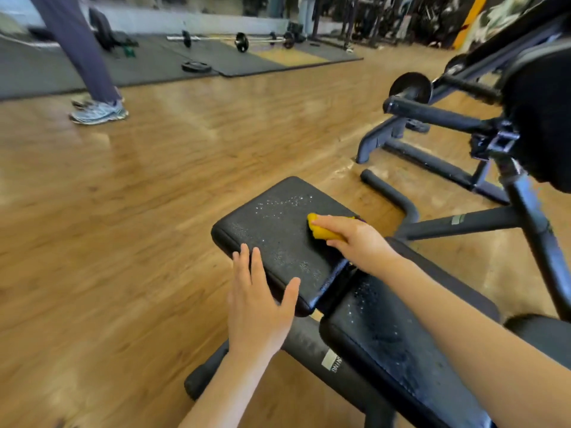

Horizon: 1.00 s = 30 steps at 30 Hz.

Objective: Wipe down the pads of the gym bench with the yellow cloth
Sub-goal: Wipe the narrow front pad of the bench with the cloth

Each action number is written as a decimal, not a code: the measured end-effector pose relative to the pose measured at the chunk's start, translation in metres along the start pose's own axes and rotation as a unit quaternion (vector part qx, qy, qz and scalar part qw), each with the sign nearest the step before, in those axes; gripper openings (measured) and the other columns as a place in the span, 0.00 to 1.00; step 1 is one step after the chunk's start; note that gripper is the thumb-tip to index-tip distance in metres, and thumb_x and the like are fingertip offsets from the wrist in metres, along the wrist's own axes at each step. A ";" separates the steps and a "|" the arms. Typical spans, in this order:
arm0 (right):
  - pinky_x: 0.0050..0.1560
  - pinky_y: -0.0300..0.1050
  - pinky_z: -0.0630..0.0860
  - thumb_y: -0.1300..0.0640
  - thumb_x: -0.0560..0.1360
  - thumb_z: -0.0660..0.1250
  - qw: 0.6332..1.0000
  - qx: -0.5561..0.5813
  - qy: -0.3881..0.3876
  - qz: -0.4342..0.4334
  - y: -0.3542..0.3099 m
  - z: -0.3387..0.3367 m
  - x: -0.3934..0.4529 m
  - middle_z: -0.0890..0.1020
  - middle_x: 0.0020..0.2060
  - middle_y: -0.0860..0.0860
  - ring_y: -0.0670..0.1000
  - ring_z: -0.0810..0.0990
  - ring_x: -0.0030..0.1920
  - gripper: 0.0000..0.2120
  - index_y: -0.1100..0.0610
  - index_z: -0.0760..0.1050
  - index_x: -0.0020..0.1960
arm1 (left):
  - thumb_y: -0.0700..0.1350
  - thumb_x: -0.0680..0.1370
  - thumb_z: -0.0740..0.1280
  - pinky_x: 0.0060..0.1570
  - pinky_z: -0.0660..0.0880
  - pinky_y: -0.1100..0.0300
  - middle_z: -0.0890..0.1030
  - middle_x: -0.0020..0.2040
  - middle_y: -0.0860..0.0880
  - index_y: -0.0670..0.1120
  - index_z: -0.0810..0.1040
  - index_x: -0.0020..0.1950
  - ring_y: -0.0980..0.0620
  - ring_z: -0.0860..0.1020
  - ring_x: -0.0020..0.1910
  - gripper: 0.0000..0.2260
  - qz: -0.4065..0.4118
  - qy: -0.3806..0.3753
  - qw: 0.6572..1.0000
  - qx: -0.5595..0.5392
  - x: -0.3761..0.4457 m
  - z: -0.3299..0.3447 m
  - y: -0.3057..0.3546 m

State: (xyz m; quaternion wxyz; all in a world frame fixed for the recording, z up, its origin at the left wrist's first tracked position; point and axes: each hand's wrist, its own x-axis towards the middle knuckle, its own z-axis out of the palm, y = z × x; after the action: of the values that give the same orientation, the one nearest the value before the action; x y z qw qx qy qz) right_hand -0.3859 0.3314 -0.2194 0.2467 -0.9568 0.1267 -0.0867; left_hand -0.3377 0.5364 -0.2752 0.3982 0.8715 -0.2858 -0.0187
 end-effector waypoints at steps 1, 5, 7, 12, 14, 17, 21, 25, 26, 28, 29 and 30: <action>0.54 0.16 0.56 0.68 0.74 0.62 1.000 0.002 -0.006 0.004 -0.003 0.001 -0.003 0.72 0.64 0.46 0.39 0.68 0.61 0.23 0.54 0.69 0.67 | 0.68 0.71 0.50 0.71 0.48 0.55 0.42 0.76 0.52 0.47 0.46 0.76 0.54 0.40 0.74 0.39 -0.002 -0.009 0.999 0.033 0.001 -0.001 -0.002; 0.54 0.28 0.72 0.68 0.77 0.55 0.994 0.048 0.052 0.078 -0.002 -0.014 -0.001 0.78 0.60 0.49 0.45 0.77 0.57 0.21 0.52 0.71 0.65 | 0.71 0.71 0.51 0.71 0.51 0.52 0.41 0.76 0.51 0.48 0.43 0.76 0.52 0.40 0.75 0.42 -0.008 -0.046 0.992 0.116 0.004 -0.006 -0.003; 0.59 0.48 0.75 0.66 0.78 0.54 0.985 0.010 0.097 0.140 0.008 -0.022 0.004 0.79 0.59 0.54 0.56 0.78 0.58 0.19 0.54 0.69 0.67 | 0.71 0.71 0.50 0.71 0.51 0.52 0.41 0.77 0.50 0.48 0.43 0.76 0.51 0.40 0.75 0.42 -0.009 -0.066 0.987 0.144 0.007 -0.009 -0.001; 0.55 0.45 0.71 0.60 0.78 0.56 0.975 -0.056 0.038 0.213 0.019 -0.012 0.000 0.75 0.63 0.58 0.59 0.74 0.60 0.21 0.53 0.62 0.71 | 0.70 0.72 0.51 0.71 0.51 0.52 0.43 0.77 0.45 0.44 0.44 0.76 0.46 0.43 0.75 0.42 0.000 -0.103 0.972 0.209 0.013 -0.015 0.004; 0.52 0.43 0.69 0.62 0.78 0.56 0.975 -0.046 0.051 0.209 0.019 -0.008 0.001 0.75 0.63 0.57 0.59 0.74 0.60 0.21 0.53 0.62 0.70 | 0.69 0.72 0.52 0.71 0.51 0.52 0.44 0.77 0.44 0.44 0.44 0.76 0.46 0.43 0.75 0.42 -0.001 -0.107 0.971 0.215 0.015 -0.015 0.005; 0.55 0.48 0.70 0.59 0.77 0.57 0.975 -0.032 0.077 0.207 0.025 -0.008 0.003 0.75 0.61 0.57 0.59 0.74 0.60 0.19 0.53 0.66 0.67 | 0.68 0.73 0.53 0.71 0.51 0.53 0.44 0.77 0.44 0.43 0.44 0.76 0.45 0.44 0.75 0.42 -0.003 -0.107 0.969 0.223 0.018 -0.013 0.004; 0.61 0.48 0.68 0.56 0.78 0.60 0.980 0.004 0.033 0.198 0.035 -0.009 0.002 0.70 0.67 0.57 0.60 0.70 0.64 0.23 0.51 0.60 0.72 | 0.68 0.73 0.52 0.72 0.50 0.53 0.44 0.77 0.44 0.44 0.44 0.76 0.46 0.43 0.75 0.41 -0.001 -0.102 0.968 0.228 0.017 -0.012 0.004; 0.62 0.46 0.66 0.53 0.77 0.61 0.980 0.034 0.027 0.194 0.039 -0.018 0.002 0.71 0.67 0.56 0.59 0.70 0.65 0.24 0.51 0.61 0.71 | 0.69 0.73 0.52 0.71 0.52 0.52 0.43 0.77 0.46 0.46 0.44 0.76 0.47 0.43 0.75 0.41 -0.006 -0.103 0.971 0.217 0.016 -0.014 0.004; 0.62 0.45 0.66 0.53 0.77 0.61 0.980 0.041 0.026 0.192 0.039 -0.020 0.002 0.71 0.67 0.55 0.58 0.70 0.65 0.23 0.51 0.62 0.71 | 0.70 0.72 0.52 0.71 0.53 0.52 0.43 0.77 0.46 0.46 0.44 0.76 0.47 0.43 0.75 0.41 -0.006 -0.102 0.972 0.213 0.016 -0.014 0.003; 0.61 0.45 0.67 0.54 0.77 0.62 0.978 0.058 0.039 0.195 0.039 -0.020 0.002 0.73 0.66 0.55 0.57 0.71 0.64 0.23 0.51 0.63 0.71 | 0.70 0.71 0.53 0.71 0.52 0.52 0.43 0.77 0.47 0.47 0.44 0.76 0.48 0.43 0.75 0.42 -0.002 -0.097 0.975 0.201 0.015 -0.015 0.002; 0.60 0.45 0.67 0.54 0.77 0.62 0.976 0.061 0.047 0.202 0.039 -0.019 0.003 0.74 0.65 0.55 0.58 0.72 0.63 0.22 0.51 0.64 0.70 | 0.71 0.71 0.53 0.71 0.52 0.52 0.43 0.77 0.47 0.47 0.43 0.76 0.48 0.43 0.75 0.43 0.004 -0.098 0.975 0.197 0.014 -0.016 0.001; 0.57 0.44 0.68 0.54 0.77 0.62 0.975 0.059 0.056 0.208 0.039 -0.018 0.002 0.74 0.64 0.55 0.58 0.72 0.62 0.22 0.52 0.64 0.70 | 0.71 0.70 0.54 0.71 0.51 0.51 0.42 0.77 0.47 0.47 0.43 0.76 0.48 0.42 0.75 0.44 0.011 -0.102 0.975 0.197 0.013 -0.017 0.000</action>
State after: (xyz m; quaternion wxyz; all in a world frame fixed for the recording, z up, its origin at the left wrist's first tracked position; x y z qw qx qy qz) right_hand -0.3955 0.2895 -0.2235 0.3077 -0.8869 0.3316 -0.0937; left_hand -0.3223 0.5413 -0.2611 0.1871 0.9231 -0.3329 -0.0463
